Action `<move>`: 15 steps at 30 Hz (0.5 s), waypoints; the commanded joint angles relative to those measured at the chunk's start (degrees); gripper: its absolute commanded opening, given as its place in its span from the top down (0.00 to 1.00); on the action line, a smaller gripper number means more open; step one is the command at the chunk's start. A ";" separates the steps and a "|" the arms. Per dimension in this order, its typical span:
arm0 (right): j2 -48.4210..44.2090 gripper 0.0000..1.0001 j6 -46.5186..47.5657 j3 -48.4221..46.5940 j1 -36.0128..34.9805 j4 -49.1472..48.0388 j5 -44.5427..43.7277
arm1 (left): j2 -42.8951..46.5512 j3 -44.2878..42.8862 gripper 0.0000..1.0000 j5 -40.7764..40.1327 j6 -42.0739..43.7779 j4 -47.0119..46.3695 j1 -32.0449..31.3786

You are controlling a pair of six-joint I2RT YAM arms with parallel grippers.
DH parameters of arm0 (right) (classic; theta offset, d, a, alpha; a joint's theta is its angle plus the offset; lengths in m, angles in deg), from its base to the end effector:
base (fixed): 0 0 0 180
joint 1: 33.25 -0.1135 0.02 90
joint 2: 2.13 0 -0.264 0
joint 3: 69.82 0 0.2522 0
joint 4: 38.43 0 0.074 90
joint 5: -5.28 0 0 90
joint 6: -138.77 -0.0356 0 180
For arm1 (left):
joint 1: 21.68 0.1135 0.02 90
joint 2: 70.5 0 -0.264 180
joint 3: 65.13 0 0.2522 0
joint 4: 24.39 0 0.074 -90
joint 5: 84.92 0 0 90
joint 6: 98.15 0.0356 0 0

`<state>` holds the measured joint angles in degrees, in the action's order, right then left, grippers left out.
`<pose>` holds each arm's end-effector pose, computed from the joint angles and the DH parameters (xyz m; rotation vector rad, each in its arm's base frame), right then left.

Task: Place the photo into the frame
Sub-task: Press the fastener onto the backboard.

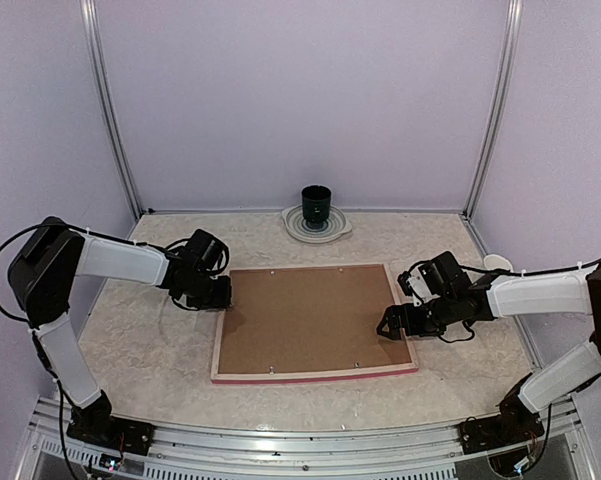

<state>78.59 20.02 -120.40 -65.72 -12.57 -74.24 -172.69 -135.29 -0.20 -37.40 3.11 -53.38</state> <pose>0.2129 0.1432 0.1570 -0.1605 2.6495 0.6225 0.2953 -0.1785 0.1435 0.0232 2.6260 -0.2584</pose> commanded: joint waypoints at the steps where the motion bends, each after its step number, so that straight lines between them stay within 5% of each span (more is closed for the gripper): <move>1: 0.66 0.01 0.39 -0.18 0.48 -0.93 0.39 | -0.86 -0.46 0.68 -0.77 0.37 1.26 -0.71; 15: -0.02 0.01 0.28 0.49 0.48 -0.90 0.16 | 0.84 -0.78 0.63 1.17 -0.19 0.85 -1.19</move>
<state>78.62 20.02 -120.38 -65.72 -12.59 -74.22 -172.67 -135.58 -0.75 -37.49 3.52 -53.77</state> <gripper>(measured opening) 0.992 0.374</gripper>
